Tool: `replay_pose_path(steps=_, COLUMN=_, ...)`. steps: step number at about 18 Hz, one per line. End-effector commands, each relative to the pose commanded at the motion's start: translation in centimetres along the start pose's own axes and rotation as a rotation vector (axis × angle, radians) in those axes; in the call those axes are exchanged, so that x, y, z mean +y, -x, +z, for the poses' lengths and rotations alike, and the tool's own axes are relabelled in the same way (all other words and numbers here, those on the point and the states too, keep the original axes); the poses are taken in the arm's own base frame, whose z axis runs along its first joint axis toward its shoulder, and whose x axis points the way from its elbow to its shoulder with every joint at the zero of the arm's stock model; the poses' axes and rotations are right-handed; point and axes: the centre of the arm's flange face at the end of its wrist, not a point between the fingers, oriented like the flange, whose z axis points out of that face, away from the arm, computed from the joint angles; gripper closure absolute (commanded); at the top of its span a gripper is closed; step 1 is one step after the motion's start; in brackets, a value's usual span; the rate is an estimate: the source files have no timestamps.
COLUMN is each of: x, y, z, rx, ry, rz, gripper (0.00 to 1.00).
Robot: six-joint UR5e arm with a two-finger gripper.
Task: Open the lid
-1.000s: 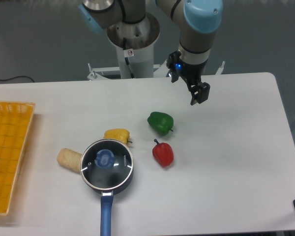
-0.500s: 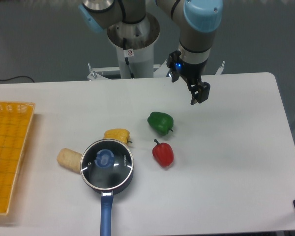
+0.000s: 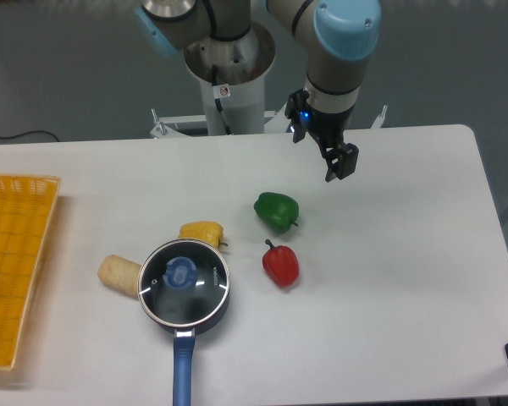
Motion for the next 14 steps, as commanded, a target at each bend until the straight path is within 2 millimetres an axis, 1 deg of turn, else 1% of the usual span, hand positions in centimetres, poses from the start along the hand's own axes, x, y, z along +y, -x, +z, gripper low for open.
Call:
replay_pose_path(steps=2, x=-2.6, y=-0.5, z=0.1, rx=0.001, ry=0.001, rz=0.041, gripper=0.0)
replay_pose_path(steps=4, x=-4.7, y=-0.5, z=0.1, rx=-0.001, ry=0.001, rz=0.032, gripper=0.0)
replay_pose_path(steps=6, x=-7.9, y=-0.4, z=0.3, rx=-0.011, ry=0.003, rz=0.025, gripper=0.0)
replay_pose_path(steps=8, x=-9.5, y=-0.2, z=0.5, rx=-0.019, ry=0.004, rz=0.033, gripper=0.0)
replay_pose_path(steps=9, x=-10.3, y=0.0, z=0.9, rx=-0.018, ry=0.004, rz=0.047, gripper=0.0)
replay_pose_path(steps=12, x=-14.2, y=-0.2, z=2.2, rx=-0.026, ry=0.008, rz=0.124, gripper=0.0)
replay_pose_path(steps=14, x=-16.4, y=0.0, z=3.2, rx=-0.047, ry=0.011, rz=0.164, gripper=0.0)
